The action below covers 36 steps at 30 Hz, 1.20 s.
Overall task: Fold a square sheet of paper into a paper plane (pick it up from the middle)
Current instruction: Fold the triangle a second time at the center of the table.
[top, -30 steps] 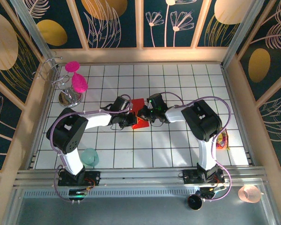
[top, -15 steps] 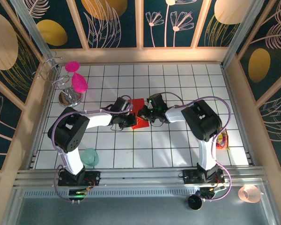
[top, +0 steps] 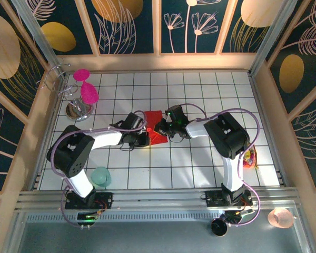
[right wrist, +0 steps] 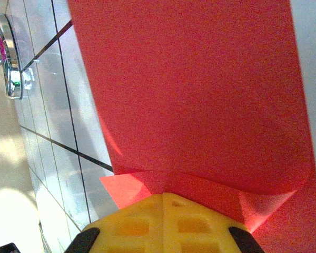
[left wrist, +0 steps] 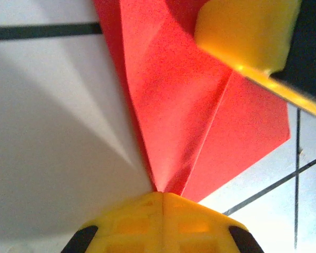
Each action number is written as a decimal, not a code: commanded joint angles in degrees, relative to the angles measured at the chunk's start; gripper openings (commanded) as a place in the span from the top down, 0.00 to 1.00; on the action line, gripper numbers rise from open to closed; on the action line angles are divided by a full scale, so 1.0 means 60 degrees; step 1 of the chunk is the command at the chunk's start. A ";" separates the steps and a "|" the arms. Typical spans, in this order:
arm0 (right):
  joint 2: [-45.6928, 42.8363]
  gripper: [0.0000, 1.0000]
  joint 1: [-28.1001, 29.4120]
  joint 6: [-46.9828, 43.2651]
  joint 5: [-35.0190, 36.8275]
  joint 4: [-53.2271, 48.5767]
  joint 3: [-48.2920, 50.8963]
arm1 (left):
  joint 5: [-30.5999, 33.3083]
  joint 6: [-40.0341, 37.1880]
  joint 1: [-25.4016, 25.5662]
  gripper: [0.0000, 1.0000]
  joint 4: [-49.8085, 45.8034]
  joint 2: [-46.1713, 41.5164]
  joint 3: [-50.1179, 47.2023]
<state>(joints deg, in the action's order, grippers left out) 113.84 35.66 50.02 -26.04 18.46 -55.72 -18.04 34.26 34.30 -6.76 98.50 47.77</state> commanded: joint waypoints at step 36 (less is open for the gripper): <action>0.0688 1.00 -0.0237 0.0060 0.0525 -0.1434 0.0572 | -0.0331 0.0023 0.0103 1.00 -0.0382 0.1100 -0.0110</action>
<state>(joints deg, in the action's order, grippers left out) 113.97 35.33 50.94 -26.76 19.16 -55.35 -21.74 36.16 34.52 -1.69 104.07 51.51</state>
